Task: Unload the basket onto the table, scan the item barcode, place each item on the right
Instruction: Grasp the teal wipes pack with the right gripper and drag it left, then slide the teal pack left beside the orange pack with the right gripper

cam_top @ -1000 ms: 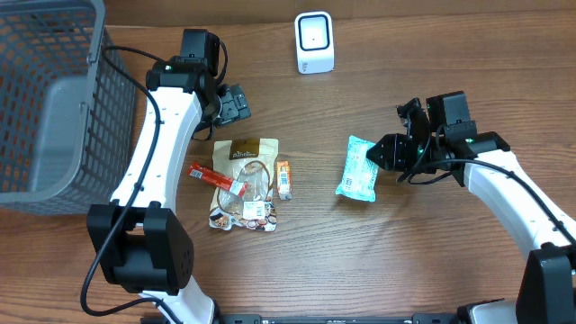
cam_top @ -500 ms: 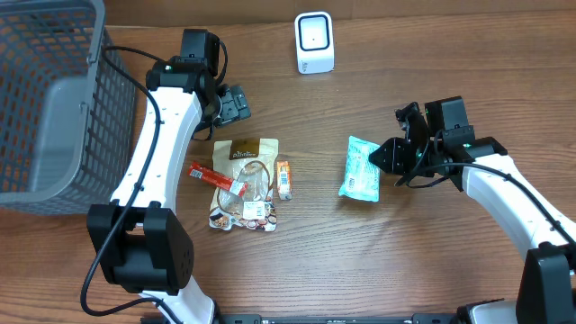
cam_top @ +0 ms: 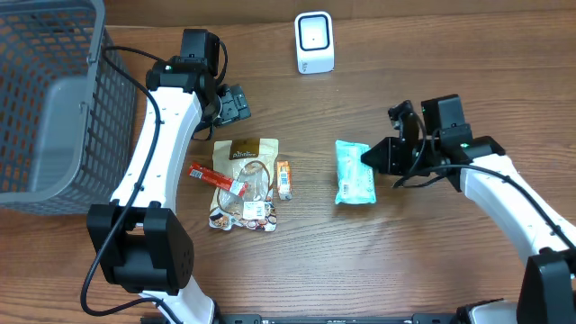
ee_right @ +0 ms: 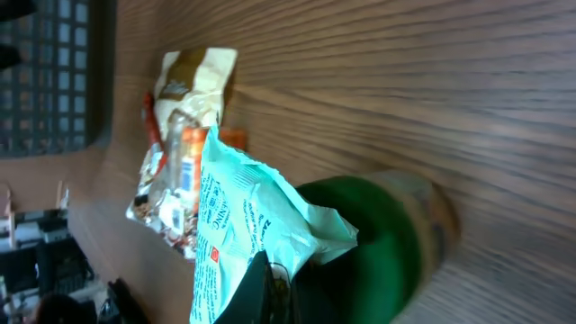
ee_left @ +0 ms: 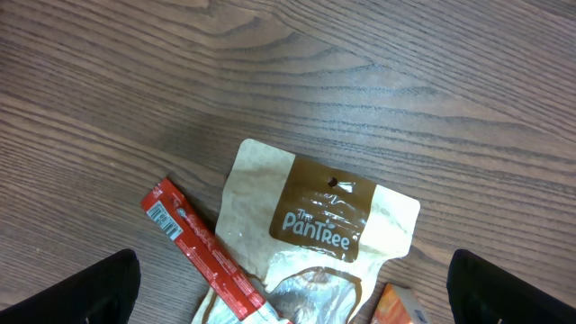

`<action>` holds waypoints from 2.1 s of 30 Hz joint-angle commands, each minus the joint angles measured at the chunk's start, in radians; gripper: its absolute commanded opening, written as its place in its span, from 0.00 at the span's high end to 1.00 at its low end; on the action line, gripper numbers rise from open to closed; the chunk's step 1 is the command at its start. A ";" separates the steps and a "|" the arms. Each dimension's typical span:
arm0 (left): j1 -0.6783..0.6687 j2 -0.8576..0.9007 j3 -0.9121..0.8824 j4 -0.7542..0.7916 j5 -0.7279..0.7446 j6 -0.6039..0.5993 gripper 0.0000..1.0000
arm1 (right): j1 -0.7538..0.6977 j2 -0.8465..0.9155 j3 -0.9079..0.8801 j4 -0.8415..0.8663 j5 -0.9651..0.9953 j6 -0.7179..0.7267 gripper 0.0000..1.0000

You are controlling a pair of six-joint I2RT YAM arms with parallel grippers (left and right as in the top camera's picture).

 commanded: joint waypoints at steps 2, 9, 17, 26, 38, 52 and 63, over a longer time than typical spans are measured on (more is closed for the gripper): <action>0.000 -0.016 0.012 0.001 -0.011 0.011 0.00 | 0.092 -0.036 0.040 0.009 0.043 -0.001 0.96; 0.000 -0.016 0.012 0.001 -0.011 0.011 0.00 | 0.208 -0.036 0.040 0.010 0.276 0.079 0.96; 0.000 -0.016 0.012 0.001 -0.011 0.011 0.01 | 0.268 -0.027 0.027 0.049 0.330 0.106 0.96; 0.000 -0.016 0.012 0.001 -0.011 0.011 0.00 | 0.295 0.005 0.027 0.085 0.337 0.091 0.90; 0.000 -0.016 0.012 0.001 -0.011 0.011 0.00 | 0.295 0.005 0.027 0.092 0.345 0.091 0.71; 0.000 -0.016 0.012 0.001 -0.011 0.011 0.00 | 0.294 0.005 0.027 0.006 0.518 0.091 0.69; 0.000 -0.016 0.012 0.001 -0.011 0.011 0.00 | 0.292 0.005 0.031 -0.028 0.561 0.064 0.66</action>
